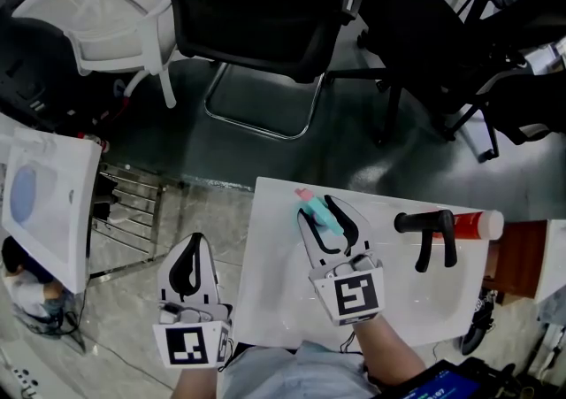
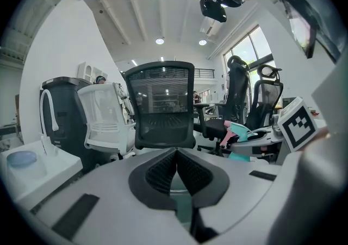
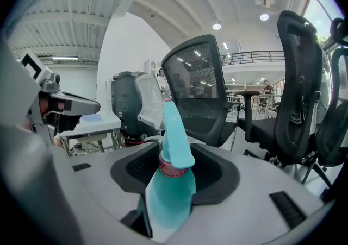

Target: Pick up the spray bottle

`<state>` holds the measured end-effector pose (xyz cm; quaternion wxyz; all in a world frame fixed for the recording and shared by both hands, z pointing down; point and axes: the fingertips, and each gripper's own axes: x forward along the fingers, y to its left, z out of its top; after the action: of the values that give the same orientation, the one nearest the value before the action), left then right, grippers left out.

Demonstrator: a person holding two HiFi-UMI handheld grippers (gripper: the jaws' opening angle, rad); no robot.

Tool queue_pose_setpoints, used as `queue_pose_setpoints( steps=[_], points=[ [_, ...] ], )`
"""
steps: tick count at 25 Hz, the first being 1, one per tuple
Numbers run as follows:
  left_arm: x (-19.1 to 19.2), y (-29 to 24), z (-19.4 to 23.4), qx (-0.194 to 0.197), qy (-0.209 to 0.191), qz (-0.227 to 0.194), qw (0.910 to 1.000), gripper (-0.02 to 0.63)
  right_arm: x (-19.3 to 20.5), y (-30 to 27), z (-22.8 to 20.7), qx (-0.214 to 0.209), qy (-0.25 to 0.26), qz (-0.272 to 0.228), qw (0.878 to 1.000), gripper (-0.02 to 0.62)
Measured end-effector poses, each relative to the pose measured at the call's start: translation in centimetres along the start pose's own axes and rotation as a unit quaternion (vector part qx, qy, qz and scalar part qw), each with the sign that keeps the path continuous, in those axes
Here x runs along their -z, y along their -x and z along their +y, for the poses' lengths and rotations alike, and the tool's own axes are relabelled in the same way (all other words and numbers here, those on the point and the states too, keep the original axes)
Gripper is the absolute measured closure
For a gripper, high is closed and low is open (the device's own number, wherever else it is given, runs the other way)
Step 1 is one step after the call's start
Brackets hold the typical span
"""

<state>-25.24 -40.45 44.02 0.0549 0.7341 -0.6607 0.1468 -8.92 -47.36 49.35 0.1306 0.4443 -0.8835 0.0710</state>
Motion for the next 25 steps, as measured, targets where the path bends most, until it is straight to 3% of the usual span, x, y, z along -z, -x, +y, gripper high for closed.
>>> queue_pose_setpoints(
  steps=[15,25],
  points=[
    [-0.9,0.5,-0.2,0.000,-0.003,-0.008,1.0000,0.590,-0.4,0.5,0.1,0.005,-0.003,-0.003,1.000,0.426],
    [-3.3,2.5,-1.2,0.008,-0.008,-0.041,0.9991,0.589,-3.6,3.4,0.7,0.013,0.008,-0.039,0.999,0.434]
  ],
)
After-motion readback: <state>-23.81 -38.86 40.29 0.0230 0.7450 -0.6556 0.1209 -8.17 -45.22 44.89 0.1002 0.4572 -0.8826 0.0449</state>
